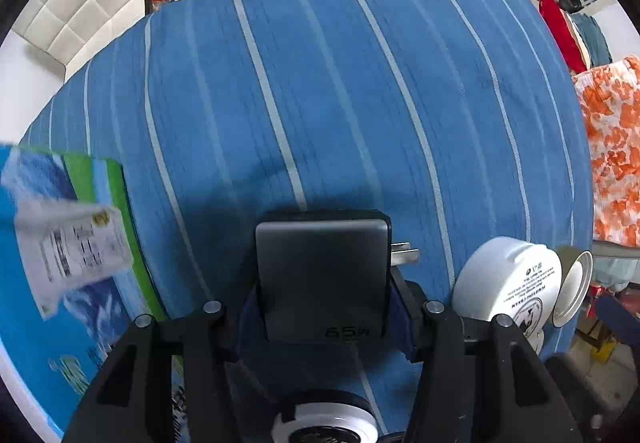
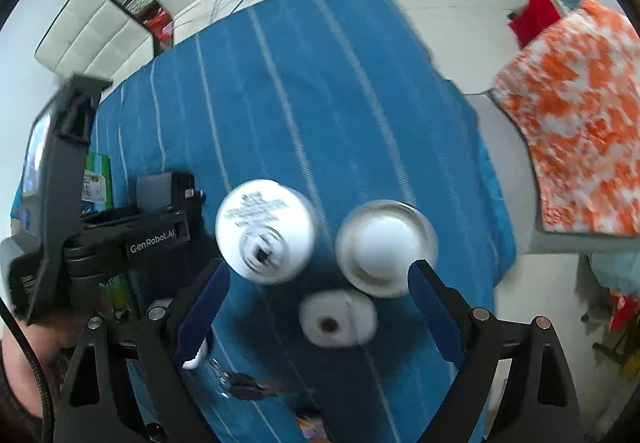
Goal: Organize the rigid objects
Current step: 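Grasp the white cream jar with the right tool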
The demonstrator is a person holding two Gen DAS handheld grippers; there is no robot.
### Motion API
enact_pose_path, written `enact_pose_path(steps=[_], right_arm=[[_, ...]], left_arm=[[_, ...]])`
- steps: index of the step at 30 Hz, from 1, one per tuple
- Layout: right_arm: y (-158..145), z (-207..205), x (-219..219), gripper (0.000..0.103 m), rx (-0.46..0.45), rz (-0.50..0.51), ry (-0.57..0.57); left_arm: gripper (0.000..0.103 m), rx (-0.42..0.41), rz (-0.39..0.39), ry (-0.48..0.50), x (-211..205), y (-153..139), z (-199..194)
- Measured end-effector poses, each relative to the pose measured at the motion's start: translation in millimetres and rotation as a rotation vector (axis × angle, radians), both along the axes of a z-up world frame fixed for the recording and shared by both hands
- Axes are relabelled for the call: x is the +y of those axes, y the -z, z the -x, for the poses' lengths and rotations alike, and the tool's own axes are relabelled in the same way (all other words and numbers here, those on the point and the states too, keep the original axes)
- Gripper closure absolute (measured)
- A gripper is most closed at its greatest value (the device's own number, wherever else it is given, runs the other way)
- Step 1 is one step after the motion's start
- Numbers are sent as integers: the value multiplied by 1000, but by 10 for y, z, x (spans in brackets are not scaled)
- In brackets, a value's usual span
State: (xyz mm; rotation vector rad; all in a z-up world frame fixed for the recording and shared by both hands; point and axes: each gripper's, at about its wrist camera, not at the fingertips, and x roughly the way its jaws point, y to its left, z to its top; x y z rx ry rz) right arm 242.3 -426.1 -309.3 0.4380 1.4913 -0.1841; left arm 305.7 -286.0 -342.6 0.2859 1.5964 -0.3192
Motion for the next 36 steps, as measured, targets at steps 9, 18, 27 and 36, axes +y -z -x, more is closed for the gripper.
enact_pose_path(steps=[9,18,27,36], right_arm=[[372,-328,179,9,67,2,-71],[379,-409,317,8,89,24,-138],[393,-454,320,24,102,38,-190],[376,-482,364,29,115,59,-237]], left_arm=[[50,11,-8,18,64,-19,-132],[44,8,-19,34,-58,43,-285],[50,-9,-17,35,-34,25,-237],[49,-16,-34,47,28,14,-223]])
